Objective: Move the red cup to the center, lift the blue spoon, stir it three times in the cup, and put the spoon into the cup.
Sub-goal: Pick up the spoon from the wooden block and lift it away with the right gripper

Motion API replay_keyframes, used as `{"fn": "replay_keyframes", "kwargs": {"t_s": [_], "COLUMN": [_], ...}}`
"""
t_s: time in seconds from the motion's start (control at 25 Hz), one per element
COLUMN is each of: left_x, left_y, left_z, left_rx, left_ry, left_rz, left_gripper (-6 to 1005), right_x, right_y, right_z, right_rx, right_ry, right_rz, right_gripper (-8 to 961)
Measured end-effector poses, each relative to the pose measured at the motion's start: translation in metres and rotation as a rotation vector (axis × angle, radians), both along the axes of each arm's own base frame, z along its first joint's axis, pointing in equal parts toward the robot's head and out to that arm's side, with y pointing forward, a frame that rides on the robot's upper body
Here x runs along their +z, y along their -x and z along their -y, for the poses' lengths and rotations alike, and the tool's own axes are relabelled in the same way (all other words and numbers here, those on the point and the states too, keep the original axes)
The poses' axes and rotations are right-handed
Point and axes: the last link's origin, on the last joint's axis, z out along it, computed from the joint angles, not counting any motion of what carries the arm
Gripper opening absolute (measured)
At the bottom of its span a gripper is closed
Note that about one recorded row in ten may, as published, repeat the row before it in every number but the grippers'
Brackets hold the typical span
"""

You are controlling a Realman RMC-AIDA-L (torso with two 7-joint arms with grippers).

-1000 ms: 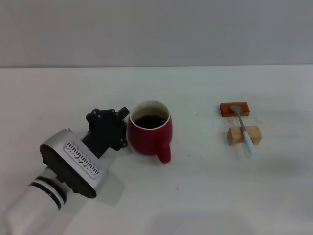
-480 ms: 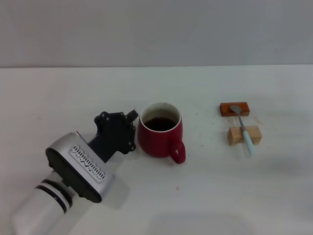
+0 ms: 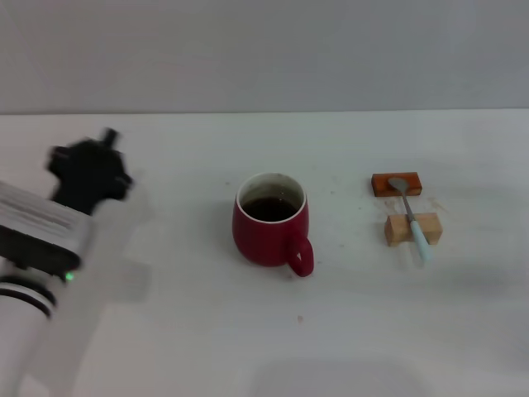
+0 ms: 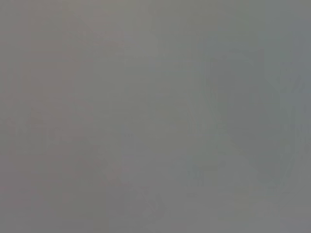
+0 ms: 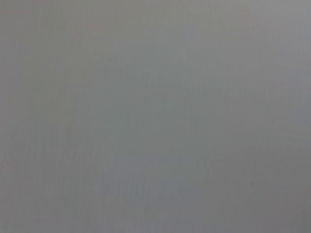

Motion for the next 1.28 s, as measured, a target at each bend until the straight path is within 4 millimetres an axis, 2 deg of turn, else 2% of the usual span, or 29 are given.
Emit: {"fn": "replay_keyframes", "kwargs": {"t_s": [0.12, 0.28, 0.56, 0.8, 1.0, 1.2, 1.28], "left_x": [0.03, 0.056, 0.069, 0.071, 0.074, 0.074, 0.075], "left_y": [0.019, 0.039, 0.052, 0.05, 0.046, 0.041, 0.04], "left_z": [-0.005, -0.008, -0.008, -0.009, -0.013, -0.021, -0.023], "left_rx": [0.082, 0.156, 0.194, 0.17, 0.153, 0.145, 0.144], "left_ry": [-0.122, -0.223, -0.274, -0.282, -0.292, -0.285, -0.281], "left_rz": [0.141, 0.252, 0.383, 0.5, 0.518, 0.507, 0.497], "left_gripper": [6, 6, 7, 84, 148, 370, 539], "right_x": [0.0, 0.0, -0.003, -0.013, -0.025, -0.043, -0.053], "right_y": [0.0, -0.001, 0.0, 0.001, -0.002, 0.006, 0.013], "right_z": [0.0, 0.001, 0.002, 0.006, 0.017, 0.033, 0.04], "right_rx": [-0.001, -0.003, -0.004, -0.009, -0.03, -0.025, -0.014], "right_ry": [0.0, 0.0, 0.003, 0.012, 0.037, 0.085, 0.116], "right_rz": [0.0, 0.0, -0.006, -0.038, -0.109, -0.113, -0.099], "right_gripper": [791, 790, 790, 790, 790, 790, 790]}}
